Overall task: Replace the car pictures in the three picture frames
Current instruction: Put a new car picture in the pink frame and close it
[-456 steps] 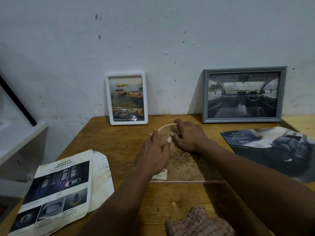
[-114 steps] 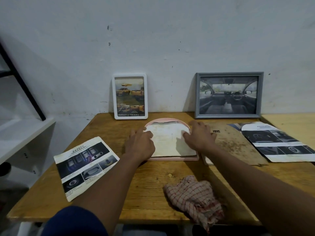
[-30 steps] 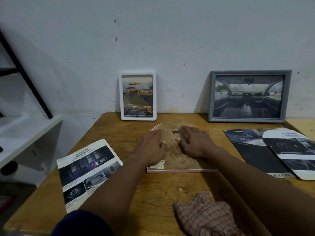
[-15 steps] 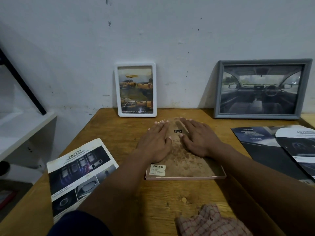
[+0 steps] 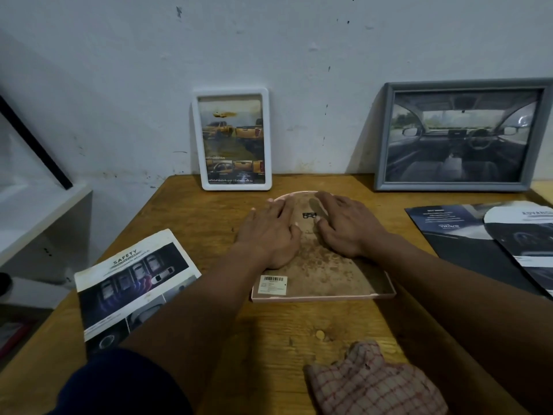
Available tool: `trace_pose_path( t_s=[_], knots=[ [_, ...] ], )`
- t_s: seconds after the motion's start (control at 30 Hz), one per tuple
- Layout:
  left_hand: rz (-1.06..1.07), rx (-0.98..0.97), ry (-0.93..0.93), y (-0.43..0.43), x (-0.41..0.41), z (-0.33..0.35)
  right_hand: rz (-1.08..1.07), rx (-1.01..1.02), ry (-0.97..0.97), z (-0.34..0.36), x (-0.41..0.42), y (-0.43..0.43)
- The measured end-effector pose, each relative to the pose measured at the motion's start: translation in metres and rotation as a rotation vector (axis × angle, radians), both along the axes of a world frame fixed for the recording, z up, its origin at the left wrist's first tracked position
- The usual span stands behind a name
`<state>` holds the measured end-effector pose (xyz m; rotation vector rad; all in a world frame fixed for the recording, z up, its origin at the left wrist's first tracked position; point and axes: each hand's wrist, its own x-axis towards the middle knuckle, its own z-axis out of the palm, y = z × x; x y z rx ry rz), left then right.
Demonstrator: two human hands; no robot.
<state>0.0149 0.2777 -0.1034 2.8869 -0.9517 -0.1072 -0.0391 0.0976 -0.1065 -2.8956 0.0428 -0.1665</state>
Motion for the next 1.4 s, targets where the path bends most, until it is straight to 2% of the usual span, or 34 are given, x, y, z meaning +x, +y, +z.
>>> trace_pose_path(
  t_s=[0.13, 0.27, 0.37, 0.57, 0.67, 0.8, 0.87, 0.93, 1.07, 1.13, 1.23, 1.3, 1.4],
  knots=[
    [0.024, -0.068, -0.085, 0.003, -0.015, 0.007, -0.075, -0.009, -0.163, 0.007, -0.015, 0.007],
    [-0.003, -0.156, -0.003, 0.012, -0.033, -0.002, -0.035, -0.081, -0.053, -0.002, -0.038, 0.011],
    [0.023, -0.231, 0.065, 0.014, -0.032, -0.009, -0.077, -0.072, -0.118, -0.009, -0.043, 0.014],
    [0.058, -0.287, 0.089, 0.01, -0.027, -0.006, -0.379, -0.106, -0.183, -0.002, -0.047, 0.017],
    [0.076, -0.318, 0.136, 0.008, -0.032, -0.004, -0.499, 0.15, -0.171, 0.007, -0.056, 0.013],
    [0.071, -0.287, 0.091, 0.002, -0.038, -0.004, -0.569, 0.501, -0.086, 0.023, -0.059, -0.001],
    [0.079, -0.336, 0.13, -0.006, -0.04, -0.005, -0.58, 0.747, -0.164, 0.037, -0.066, -0.011],
    [0.079, -0.484, 0.263, -0.02, -0.045, 0.002, -0.559, 0.88, -0.301, 0.058, -0.077, -0.025],
    [0.008, -0.783, 0.64, -0.063, -0.065, 0.027, -0.46, 0.988, -0.498, 0.112, -0.101, -0.052],
    [0.004, -0.879, 0.733, -0.083, -0.072, 0.044, -0.406, 1.017, -0.527, 0.137, -0.11, -0.058],
    [0.054, -1.028, 0.565, -0.092, -0.068, 0.078, -0.272, 1.104, -0.462, 0.159, -0.111, -0.049],
    [0.081, -1.176, 0.559, -0.081, -0.062, 0.1, -0.19, 1.117, -0.392, 0.162, -0.105, -0.032],
    [0.106, -1.176, 0.524, -0.048, -0.051, 0.118, -0.157, 0.998, -0.381, 0.151, -0.09, -0.008]
  ],
)
